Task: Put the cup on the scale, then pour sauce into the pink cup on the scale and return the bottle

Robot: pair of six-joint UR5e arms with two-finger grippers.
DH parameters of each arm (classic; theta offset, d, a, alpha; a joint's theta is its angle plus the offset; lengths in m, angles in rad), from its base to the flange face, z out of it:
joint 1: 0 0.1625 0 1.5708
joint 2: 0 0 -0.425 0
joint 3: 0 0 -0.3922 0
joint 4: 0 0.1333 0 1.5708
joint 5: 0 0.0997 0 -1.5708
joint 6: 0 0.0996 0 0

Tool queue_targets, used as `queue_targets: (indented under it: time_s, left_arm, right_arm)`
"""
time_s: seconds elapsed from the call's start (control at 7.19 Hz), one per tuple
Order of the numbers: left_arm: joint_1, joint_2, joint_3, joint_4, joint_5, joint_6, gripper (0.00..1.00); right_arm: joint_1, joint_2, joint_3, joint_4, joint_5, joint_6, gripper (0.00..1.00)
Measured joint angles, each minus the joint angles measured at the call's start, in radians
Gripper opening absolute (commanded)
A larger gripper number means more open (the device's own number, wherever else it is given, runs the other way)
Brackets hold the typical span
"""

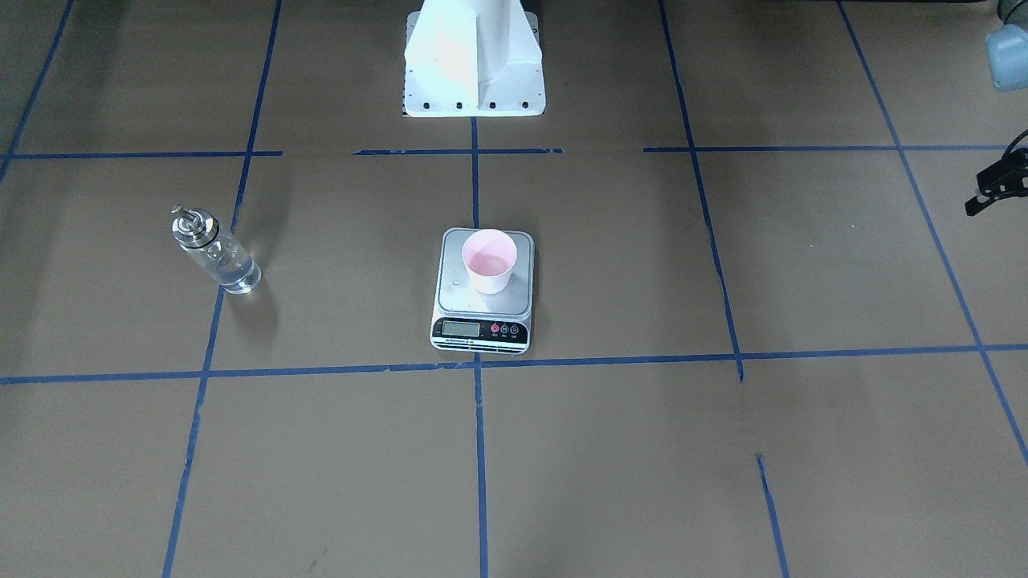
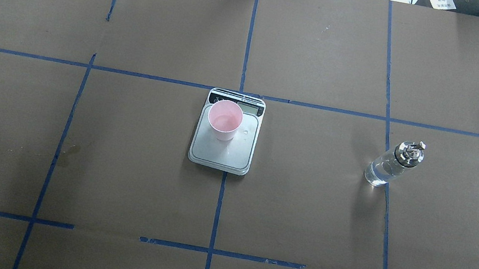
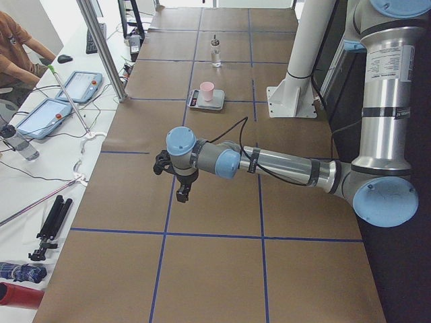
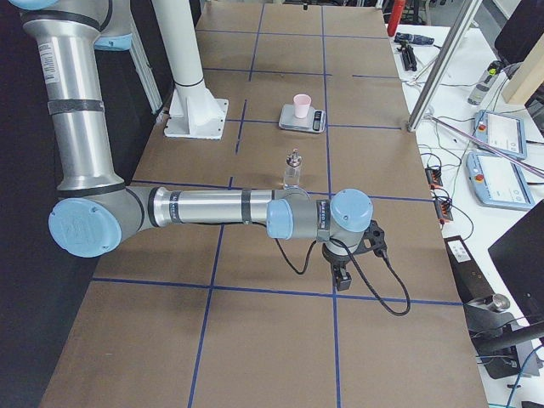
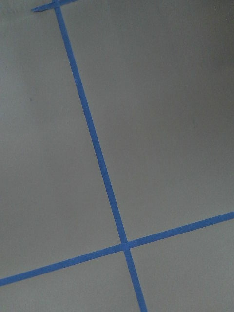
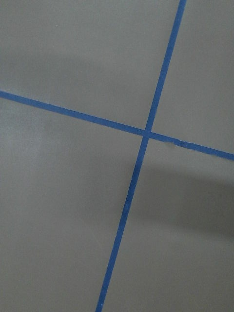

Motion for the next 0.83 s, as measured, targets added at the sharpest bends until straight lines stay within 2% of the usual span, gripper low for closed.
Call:
queue_targets:
  time_s: [0.42,0.83]
  left_arm:
    - [0.000,0.001,0.002,-0.013,0.000,-0.004,1.00]
    - [-0.038,-0.002,0.049,0.012,0.003,-0.002,1.00]
  right_arm:
    - [-0.003,-0.012,0.017,-0.002,-0.010,0.012,1.00]
    - [-0.008,-0.026,0.017,0.015,-0.028,0.013,1.00]
